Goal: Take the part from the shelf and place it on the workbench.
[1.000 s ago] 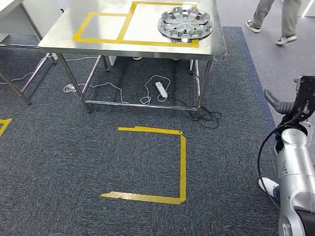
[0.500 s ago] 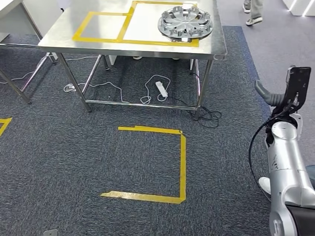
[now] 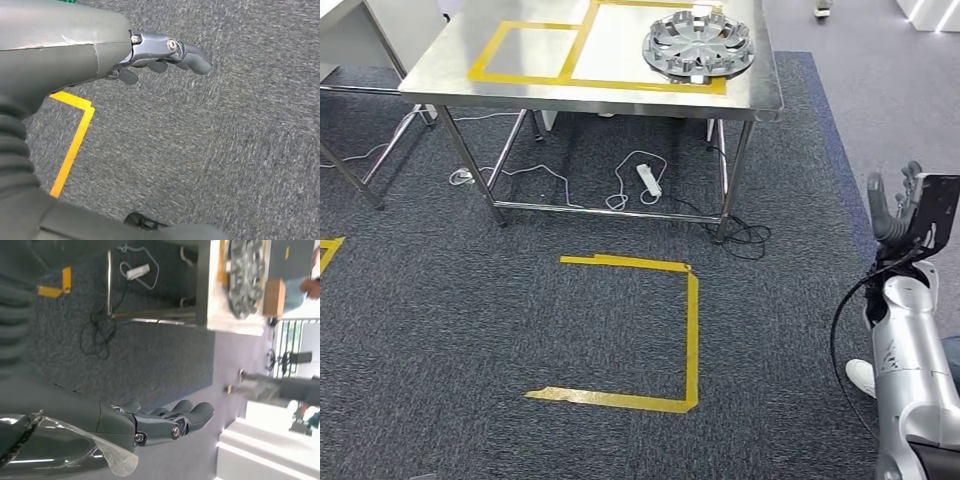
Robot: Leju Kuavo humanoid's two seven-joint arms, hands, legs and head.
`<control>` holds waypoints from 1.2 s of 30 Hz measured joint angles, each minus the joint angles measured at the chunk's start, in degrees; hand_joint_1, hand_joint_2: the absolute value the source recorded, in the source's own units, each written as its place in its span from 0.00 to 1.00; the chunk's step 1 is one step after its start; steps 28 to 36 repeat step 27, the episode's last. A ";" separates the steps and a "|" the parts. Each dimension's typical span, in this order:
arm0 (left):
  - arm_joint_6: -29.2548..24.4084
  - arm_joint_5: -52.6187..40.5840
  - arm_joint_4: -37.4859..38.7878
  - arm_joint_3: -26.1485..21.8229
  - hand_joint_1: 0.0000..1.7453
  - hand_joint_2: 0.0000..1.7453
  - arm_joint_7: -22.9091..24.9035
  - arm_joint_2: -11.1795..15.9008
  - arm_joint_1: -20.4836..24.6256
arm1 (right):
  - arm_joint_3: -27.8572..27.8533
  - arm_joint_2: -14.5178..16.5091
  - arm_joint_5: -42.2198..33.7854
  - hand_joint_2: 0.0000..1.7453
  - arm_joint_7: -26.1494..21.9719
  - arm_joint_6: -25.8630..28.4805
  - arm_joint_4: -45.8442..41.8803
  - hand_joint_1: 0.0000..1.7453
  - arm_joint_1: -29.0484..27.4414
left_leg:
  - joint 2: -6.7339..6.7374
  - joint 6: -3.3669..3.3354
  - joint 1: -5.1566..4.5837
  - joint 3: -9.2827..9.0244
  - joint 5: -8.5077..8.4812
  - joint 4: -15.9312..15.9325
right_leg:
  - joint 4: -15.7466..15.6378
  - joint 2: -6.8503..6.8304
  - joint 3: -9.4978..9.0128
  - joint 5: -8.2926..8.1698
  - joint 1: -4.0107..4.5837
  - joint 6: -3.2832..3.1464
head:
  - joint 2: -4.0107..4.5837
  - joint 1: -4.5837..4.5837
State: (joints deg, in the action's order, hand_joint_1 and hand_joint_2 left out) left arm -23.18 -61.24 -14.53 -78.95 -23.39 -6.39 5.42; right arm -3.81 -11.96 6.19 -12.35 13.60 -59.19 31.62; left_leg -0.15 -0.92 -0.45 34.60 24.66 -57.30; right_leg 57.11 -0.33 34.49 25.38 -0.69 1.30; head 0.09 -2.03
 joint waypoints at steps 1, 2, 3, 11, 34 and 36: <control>-0.01 -0.02 0.00 0.00 0.00 0.00 0.00 -0.02 0.00 | -0.21 -0.18 -0.04 0.00 0.01 -0.14 0.00 0.00 -0.28 | 0.01 -0.01 0.00 0.00 0.00 -0.01 | 0.00 0.03 0.01 0.00 0.00 0.00 | 0.00 0.00; -0.01 -0.03 0.00 0.00 0.00 0.00 0.00 -0.03 0.00 | -0.39 -0.32 -0.04 0.00 0.04 -0.24 0.00 0.00 -0.51 | 0.02 -0.01 0.00 0.00 0.00 -0.01 | 0.00 0.04 0.02 -0.01 0.00 0.00 | 0.00 0.00; -0.01 -0.04 0.00 0.01 0.00 0.00 0.00 -0.03 0.01 | -0.50 -0.43 -0.04 0.00 0.07 -0.30 -0.01 0.00 -0.70 | 0.03 -0.01 0.00 0.00 0.00 -0.01 | 0.00 0.05 0.03 -0.01 0.00 0.00 | 0.00 0.01; -0.35 0.04 0.00 0.02 0.00 0.00 0.50 -0.11 -0.10 | -1.70 -1.16 -0.04 0.00 0.30 1.04 -1.13 0.00 -2.95 | 0.02 -0.05 0.01 0.02 -0.04 -0.02 | 0.00 0.01 0.04 -0.02 0.01 -0.01 | 0.00 0.01; 0.02 0.43 0.00 0.04 0.00 1.00 0.22 -0.22 -0.06 | -2.58 -1.88 2.71 1.00 1.65 3.64 -2.62 0.00 -6.09 | 0.03 -0.05 0.00 0.04 -0.03 -0.02 | 0.00 0.05 0.08 -0.04 0.01 -0.01 | 0.00 0.00; 0.02 0.43 0.00 0.04 0.00 1.00 0.22 -0.22 -0.06 | -2.58 -1.88 2.71 1.00 1.65 3.64 -2.62 0.00 -6.09 | 0.03 -0.05 0.00 0.04 -0.03 -0.02 | 0.00 0.05 0.08 -0.04 0.01 -0.01 | 0.00 0.00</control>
